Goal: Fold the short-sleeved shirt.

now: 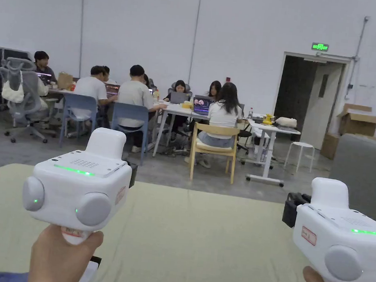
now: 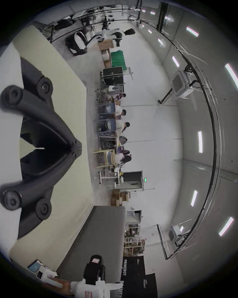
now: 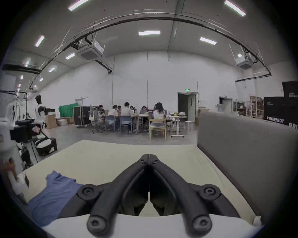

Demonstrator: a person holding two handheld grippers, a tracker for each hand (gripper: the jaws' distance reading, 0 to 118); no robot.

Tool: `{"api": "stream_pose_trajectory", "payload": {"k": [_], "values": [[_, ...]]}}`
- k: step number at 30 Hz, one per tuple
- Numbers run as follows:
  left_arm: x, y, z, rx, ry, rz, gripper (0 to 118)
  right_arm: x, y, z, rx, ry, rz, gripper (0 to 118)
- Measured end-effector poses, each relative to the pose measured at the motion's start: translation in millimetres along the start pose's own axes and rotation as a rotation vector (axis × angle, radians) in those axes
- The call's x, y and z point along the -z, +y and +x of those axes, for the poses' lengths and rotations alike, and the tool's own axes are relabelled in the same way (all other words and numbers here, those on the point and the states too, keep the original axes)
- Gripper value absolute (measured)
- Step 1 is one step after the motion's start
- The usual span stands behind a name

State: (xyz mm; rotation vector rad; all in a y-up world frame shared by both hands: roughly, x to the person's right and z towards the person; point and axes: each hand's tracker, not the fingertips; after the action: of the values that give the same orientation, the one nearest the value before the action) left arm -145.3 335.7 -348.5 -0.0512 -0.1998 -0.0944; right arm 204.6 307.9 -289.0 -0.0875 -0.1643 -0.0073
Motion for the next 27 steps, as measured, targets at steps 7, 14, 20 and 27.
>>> {"api": "stream_pose_trajectory", "payload": {"k": [7,14,20,27], "values": [[-48.3,-33.9,-111.5,-0.009,0.267,-0.086,0,16.2,-10.0,-115.9,-0.065,0.224,0.006,3],[-141.2,-64.3,-230.0,-0.027,0.552,-0.17,0,11.7,-30.7,-285.1,-0.023,0.53,0.008,3],[-163.7,-83.5,-266.5,-0.013,0.621,-0.216,0,8.4,-39.1,-337.0,-0.065,0.606,-0.013,3],[-107.4,-124.4,-262.8,-0.115,0.484,-0.32,23,31.0,-56.4,-325.4,-0.146,0.571,-0.039,3]]}}
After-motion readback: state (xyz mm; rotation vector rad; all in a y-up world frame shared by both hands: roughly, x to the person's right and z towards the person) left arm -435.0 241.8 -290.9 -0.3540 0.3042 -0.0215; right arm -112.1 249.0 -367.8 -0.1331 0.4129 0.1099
